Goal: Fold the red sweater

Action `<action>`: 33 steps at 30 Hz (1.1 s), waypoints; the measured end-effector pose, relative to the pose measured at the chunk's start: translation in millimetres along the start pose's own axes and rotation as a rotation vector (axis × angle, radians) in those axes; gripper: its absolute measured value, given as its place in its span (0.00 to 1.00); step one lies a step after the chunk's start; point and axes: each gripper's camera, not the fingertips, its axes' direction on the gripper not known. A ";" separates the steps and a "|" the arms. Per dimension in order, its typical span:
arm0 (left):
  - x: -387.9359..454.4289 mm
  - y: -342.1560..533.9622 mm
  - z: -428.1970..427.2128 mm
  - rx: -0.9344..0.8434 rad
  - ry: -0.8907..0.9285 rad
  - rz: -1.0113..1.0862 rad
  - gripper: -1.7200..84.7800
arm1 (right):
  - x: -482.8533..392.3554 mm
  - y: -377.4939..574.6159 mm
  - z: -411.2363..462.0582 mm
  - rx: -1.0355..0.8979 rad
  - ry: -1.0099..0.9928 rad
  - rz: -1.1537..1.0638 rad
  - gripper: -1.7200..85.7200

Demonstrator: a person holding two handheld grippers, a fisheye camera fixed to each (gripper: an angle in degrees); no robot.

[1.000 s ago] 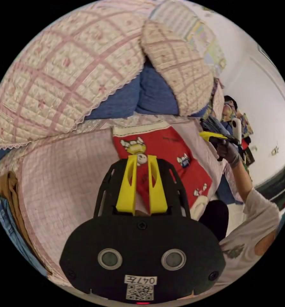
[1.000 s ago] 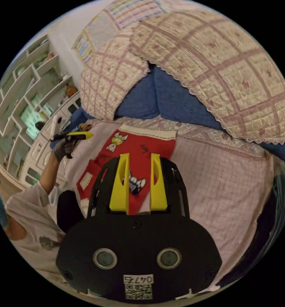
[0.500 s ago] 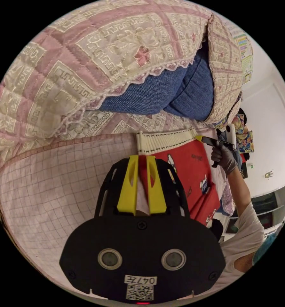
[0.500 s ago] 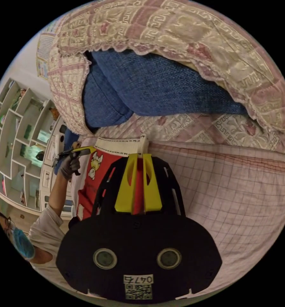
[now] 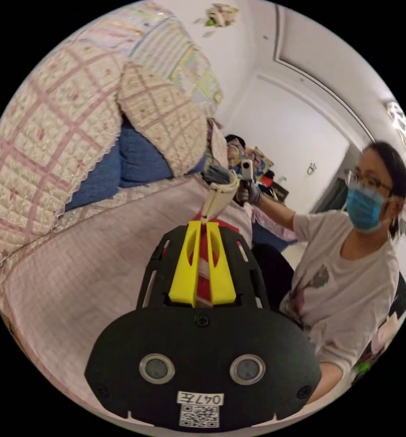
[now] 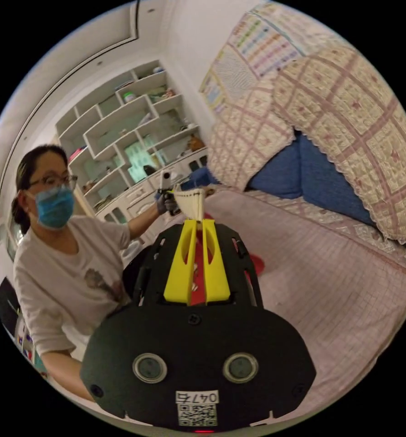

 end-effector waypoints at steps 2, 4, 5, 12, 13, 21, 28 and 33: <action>23.8 20.5 17.8 -0.085 -0.048 0.005 0.02 | -25.9 29.0 12.6 -0.107 0.021 -0.014 0.02; 39.6 37.6 40.5 -0.178 -0.114 0.013 0.02 | -38.0 47.0 26.5 -0.182 0.071 -0.004 0.02; 46.1 47.9 55.5 -0.225 -0.145 0.015 0.03 | -45.2 56.5 34.2 -0.214 0.112 -0.011 0.02; 49.4 98.7 86.3 -0.301 -0.127 -0.021 0.11 | -69.8 82.8 47.4 -0.286 0.223 -0.042 0.08; 47.6 103.2 82.2 -0.283 -0.114 -0.041 0.12 | -72.1 85.5 43.9 -0.286 0.208 -0.022 0.10; 2.6 130.4 57.1 0.007 -0.184 -0.453 0.11 | -53.9 66.7 28.4 -0.075 0.356 0.295 0.08; -41.5 124.9 107.3 0.000 -0.394 -0.656 0.11 | -1.0 36.0 91.6 -0.141 0.461 0.502 0.07; -58.0 137.6 130.1 0.007 -0.384 -0.644 0.06 | 2.9 22.2 113.9 -0.141 0.495 0.479 0.02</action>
